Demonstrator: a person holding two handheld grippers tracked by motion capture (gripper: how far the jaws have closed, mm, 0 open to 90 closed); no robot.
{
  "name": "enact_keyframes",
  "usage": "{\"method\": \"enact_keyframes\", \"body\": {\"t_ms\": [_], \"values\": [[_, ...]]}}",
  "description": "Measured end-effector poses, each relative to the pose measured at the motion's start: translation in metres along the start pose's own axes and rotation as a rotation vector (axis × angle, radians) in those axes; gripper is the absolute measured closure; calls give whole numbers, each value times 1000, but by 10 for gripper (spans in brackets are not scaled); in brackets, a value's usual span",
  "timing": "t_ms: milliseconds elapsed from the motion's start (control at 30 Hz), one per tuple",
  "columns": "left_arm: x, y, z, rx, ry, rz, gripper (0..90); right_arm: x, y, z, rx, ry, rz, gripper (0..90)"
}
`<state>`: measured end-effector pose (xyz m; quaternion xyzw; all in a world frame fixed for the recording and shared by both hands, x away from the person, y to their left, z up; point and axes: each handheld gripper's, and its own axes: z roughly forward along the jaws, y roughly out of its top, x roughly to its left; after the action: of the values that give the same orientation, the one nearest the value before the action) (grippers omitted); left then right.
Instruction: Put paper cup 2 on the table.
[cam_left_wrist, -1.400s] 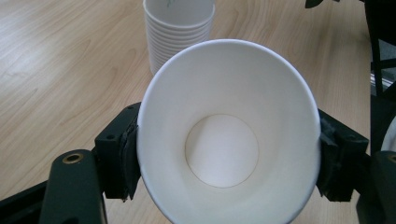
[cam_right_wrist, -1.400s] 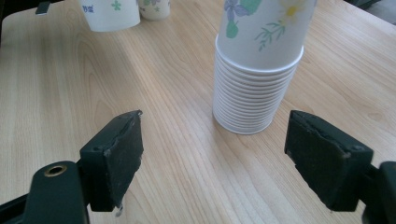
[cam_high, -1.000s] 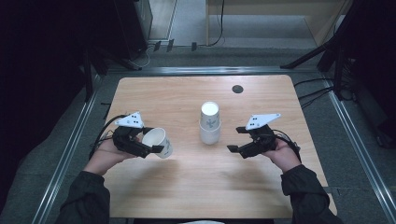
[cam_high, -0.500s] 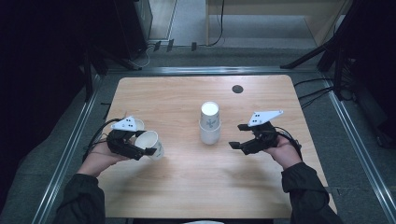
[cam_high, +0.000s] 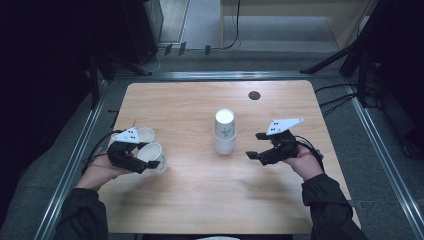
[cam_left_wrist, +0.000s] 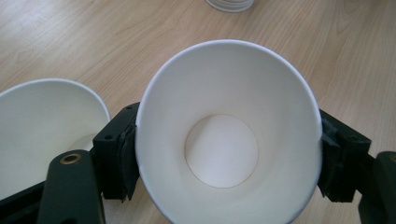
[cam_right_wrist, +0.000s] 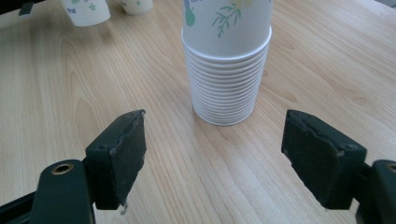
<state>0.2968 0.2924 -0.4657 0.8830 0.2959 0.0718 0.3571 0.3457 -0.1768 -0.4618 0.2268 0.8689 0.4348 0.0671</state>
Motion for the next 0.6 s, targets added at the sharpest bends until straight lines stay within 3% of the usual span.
{"method": "enact_keyframes", "body": {"t_ms": [600], "values": [[2, -11, 8, 80, 24, 18, 225, -1, 0, 0, 2, 4, 6, 222]]}}
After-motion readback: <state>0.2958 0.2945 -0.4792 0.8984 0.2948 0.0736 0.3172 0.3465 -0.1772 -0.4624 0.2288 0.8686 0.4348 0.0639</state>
